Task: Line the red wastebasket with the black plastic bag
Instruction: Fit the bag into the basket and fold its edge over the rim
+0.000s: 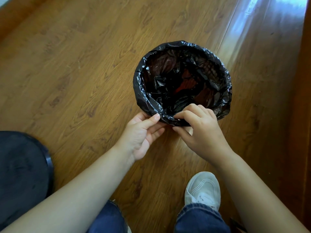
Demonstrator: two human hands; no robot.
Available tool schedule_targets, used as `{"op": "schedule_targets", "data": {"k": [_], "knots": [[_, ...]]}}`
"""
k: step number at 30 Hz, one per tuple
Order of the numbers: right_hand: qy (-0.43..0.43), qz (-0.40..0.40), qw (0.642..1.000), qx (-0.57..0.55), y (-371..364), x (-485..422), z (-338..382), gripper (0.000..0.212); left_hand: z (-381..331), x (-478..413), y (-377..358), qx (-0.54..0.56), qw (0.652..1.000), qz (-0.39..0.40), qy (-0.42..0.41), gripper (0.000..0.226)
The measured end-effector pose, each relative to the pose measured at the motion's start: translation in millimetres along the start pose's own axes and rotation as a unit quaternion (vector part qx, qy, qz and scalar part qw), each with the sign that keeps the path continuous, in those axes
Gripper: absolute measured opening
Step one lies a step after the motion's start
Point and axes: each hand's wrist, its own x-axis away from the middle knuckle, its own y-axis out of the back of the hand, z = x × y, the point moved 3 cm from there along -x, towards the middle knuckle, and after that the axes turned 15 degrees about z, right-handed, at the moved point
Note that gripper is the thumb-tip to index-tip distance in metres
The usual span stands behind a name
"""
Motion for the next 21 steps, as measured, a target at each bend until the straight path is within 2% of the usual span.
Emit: {"op": "schedule_targets", "data": {"k": [5, 8, 11, 15, 21], "knots": [[0.007, -0.009, 1.0, -0.016, -6, -5, 9, 0.023, 12, 2, -12, 0.036, 0.999, 0.035, 0.013, 0.022], [0.006, -0.01, 0.999, -0.03, -7, -6, 7, 0.019, 13, 3, -12, -0.003, 0.998, 0.042, 0.043, 0.018], [0.006, -0.015, 1.0, -0.024, -3, -4, 4, 0.018, 8, 5, -4, -0.033, 0.998, 0.0, 0.059, 0.011], [-0.002, -0.019, 1.0, -0.021, 0, -2, 1, 0.018, -1, 8, 10, -0.04, 0.995, -0.09, 0.035, 0.025], [-0.001, -0.015, 1.0, -0.015, 0, -1, -1, 0.019, -4, 4, 5, -0.018, 0.997, -0.077, 0.011, 0.012]]}}
